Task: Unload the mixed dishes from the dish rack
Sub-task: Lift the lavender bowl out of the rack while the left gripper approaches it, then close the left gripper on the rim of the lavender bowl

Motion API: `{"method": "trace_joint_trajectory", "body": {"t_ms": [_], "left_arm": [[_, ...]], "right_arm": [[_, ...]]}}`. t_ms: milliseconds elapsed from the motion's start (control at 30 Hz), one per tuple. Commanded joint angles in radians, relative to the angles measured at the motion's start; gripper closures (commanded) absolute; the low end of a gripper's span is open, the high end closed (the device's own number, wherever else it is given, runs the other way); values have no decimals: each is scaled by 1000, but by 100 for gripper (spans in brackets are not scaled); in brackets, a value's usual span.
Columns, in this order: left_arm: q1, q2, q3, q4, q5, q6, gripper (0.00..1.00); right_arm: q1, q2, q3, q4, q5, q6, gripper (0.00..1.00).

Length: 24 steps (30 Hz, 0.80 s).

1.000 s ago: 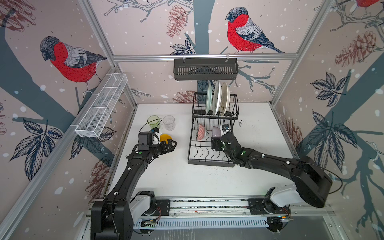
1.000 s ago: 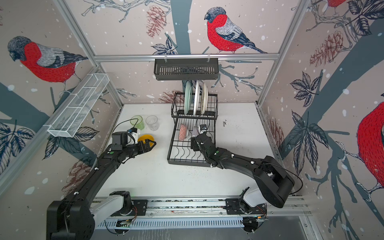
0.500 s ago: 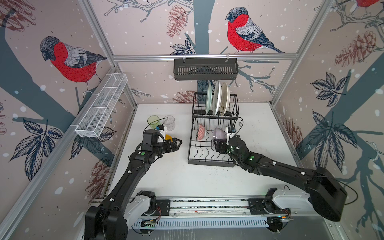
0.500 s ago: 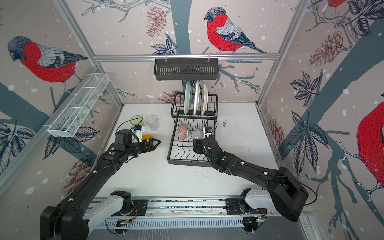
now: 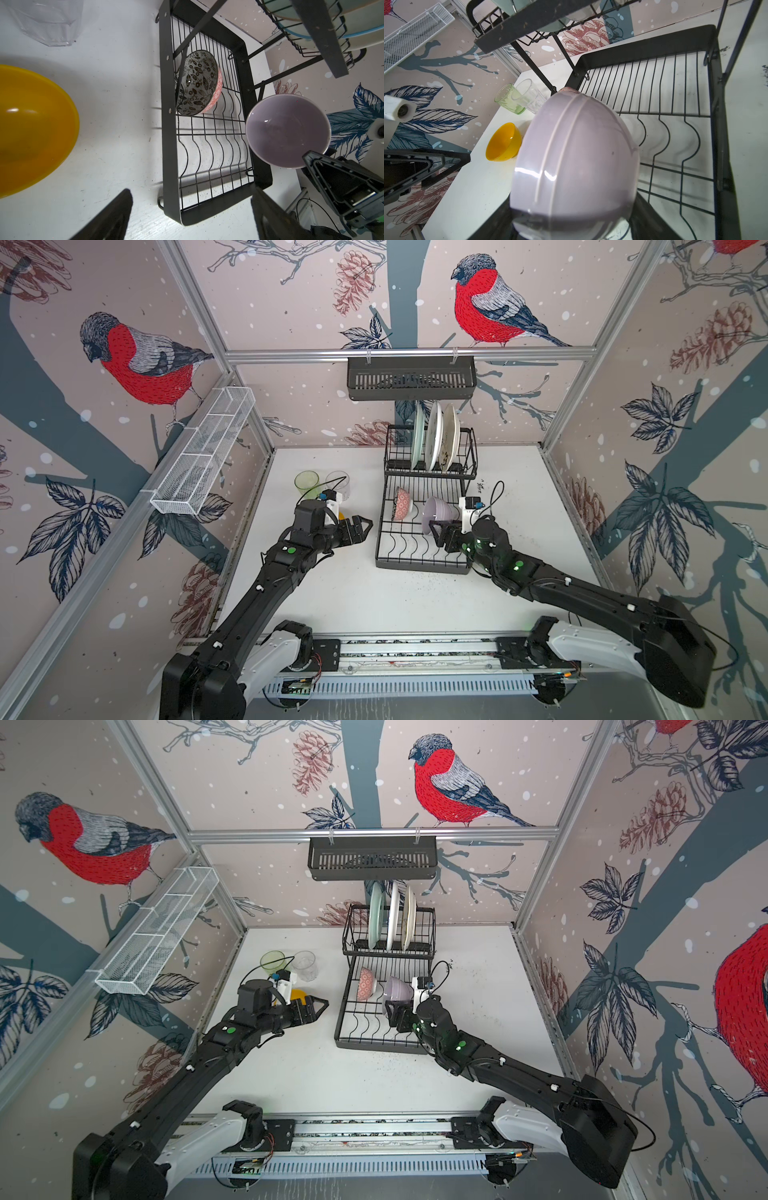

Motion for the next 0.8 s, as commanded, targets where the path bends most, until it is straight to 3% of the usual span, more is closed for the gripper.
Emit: {"method": "trace_joint_trajectory", "body": {"t_ms": [0,433,767], "left_arm": [[-44,14,13,50,-53,-39,10],[-252,148,121,97,-144,-93,11],[-324,283,167,149,-131,-101,10]], "right_arm": [[0,-9,8,89,-32,1,46],[-5,-55,32,126,-111,16,46],[-10,-74,26,127,-152,35,46]]}}
